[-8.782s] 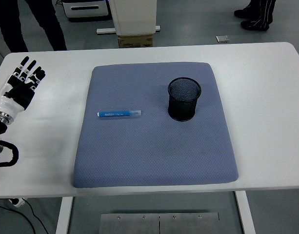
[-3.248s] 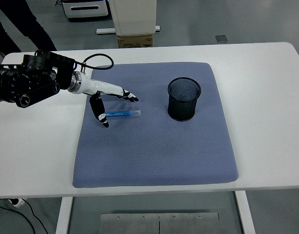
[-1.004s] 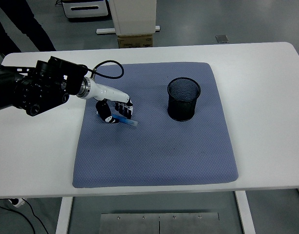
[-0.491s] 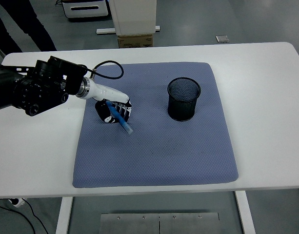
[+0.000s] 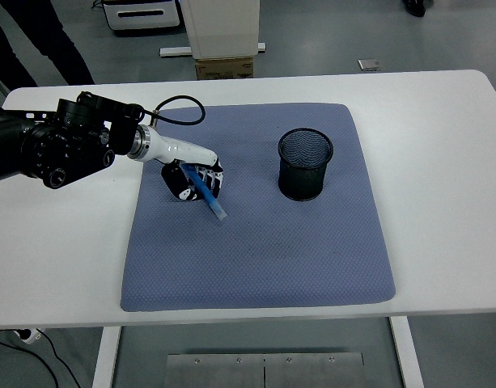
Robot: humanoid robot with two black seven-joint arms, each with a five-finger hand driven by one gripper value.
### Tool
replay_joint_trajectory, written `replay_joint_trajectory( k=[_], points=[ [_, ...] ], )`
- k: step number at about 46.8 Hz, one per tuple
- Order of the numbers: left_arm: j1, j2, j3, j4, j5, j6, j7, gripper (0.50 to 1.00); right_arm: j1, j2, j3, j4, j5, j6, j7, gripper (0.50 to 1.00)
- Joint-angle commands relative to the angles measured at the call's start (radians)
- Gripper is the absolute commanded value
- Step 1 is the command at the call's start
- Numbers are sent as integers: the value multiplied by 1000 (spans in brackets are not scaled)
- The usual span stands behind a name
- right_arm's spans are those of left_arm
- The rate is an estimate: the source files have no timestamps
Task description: Left hand places marker in pen holder
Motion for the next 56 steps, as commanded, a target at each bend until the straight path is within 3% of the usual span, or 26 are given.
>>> replay_joint_trajectory(
  k=[1,26,53,56],
  points=[
    [-1,0,-4,0,-6,1,0,500,0,0,0,0,0,0,0,1000],
    [-2,-2,-30,0,-180,-8,-3,500,0,0,0,0,0,0,0,1000],
    [-21,0,-183,7,-194,-12,-1,500,0,0,0,0,0,0,0,1000],
    [-27,-2,-213,5,-196,-34,0,500,0,0,0,0,0,0,0,1000]
  ],
)
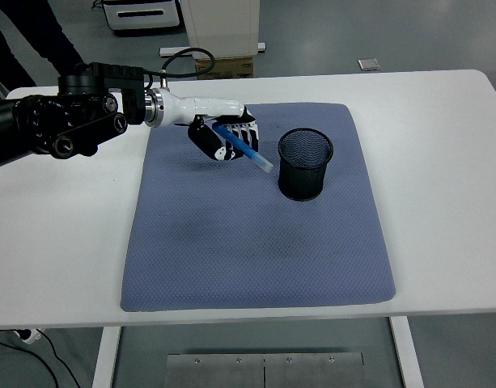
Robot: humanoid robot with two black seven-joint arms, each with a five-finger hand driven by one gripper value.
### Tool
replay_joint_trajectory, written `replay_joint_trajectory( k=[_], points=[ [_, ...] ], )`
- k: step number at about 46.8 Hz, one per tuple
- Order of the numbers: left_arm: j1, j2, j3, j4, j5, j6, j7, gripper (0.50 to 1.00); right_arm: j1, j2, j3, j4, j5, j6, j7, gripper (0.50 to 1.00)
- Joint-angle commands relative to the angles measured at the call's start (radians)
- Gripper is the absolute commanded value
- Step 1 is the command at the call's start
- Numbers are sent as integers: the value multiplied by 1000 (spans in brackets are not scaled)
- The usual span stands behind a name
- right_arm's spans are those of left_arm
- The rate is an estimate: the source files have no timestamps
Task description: Left hand places marker in pen holder
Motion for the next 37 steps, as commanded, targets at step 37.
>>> replay_joint_trajectory(
  k=[37],
  points=[
    [16,-21,-183,0,-337,-104,7,500,0,0,0,0,0,0,0,1000]
  ],
)
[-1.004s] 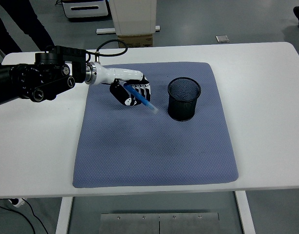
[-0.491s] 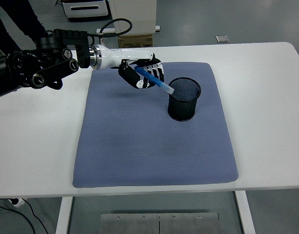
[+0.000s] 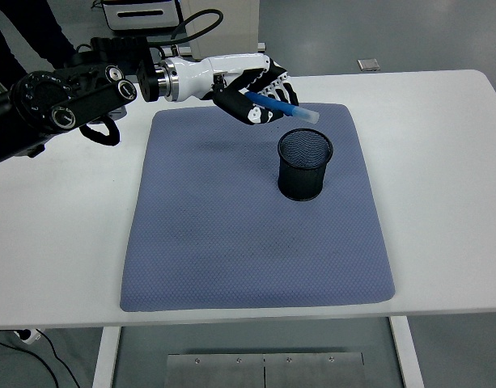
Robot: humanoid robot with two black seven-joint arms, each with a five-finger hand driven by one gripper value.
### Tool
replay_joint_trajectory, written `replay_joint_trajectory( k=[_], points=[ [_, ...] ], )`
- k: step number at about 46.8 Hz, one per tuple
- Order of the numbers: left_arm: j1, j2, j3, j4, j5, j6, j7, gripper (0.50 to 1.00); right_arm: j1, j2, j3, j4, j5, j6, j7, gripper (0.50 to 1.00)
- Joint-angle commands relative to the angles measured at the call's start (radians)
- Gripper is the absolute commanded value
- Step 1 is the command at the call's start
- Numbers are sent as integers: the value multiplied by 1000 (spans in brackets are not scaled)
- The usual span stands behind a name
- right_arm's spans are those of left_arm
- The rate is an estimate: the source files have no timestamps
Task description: Left hand places marker in pen holder
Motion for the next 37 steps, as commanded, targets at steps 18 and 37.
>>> replay_joint_trajectory(
  k=[18,37],
  points=[
    [64,-66,-15,2,-223,-3,1,500,0,0,0,0,0,0,0,1000],
    [170,-147,-102,80,-308,-21,0,500,0,0,0,0,0,0,0,1000]
  ],
)
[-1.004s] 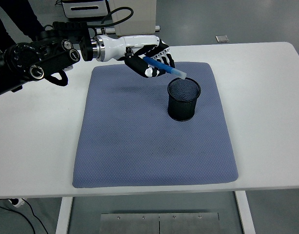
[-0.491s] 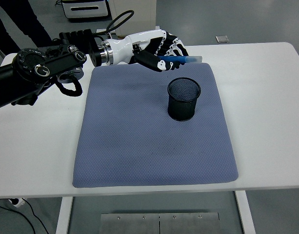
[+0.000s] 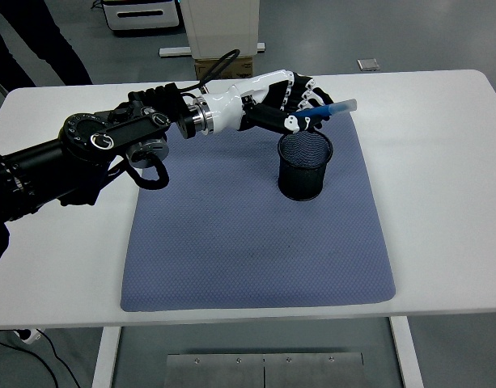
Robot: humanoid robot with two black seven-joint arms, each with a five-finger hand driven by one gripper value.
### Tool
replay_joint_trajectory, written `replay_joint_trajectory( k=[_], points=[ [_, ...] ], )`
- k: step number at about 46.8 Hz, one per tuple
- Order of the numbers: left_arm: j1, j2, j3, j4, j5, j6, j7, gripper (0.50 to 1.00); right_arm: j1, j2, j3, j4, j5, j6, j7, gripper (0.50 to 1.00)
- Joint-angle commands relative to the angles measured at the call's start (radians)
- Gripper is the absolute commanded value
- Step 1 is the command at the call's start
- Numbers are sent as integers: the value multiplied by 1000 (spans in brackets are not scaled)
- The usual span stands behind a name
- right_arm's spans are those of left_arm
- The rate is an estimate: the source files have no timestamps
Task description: Left hand places marker in pen holder
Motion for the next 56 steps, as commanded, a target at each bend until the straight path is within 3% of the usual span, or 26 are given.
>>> replay_joint_trajectory(
  k=[1,28,51,56],
  points=[
    [21,-3,-23,7,-33,-13,0,500,0,0,0,0,0,0,0,1000],
    [147,-38,-78,10,-129,-10,-7,500,0,0,0,0,0,0,0,1000],
    [162,-83,-89,37,-183,16,-12,500,0,0,0,0,0,0,0,1000],
    [162,-83,-87,37,-183,38,-12,543,0,0,0,0,0,0,0,1000]
  ],
)
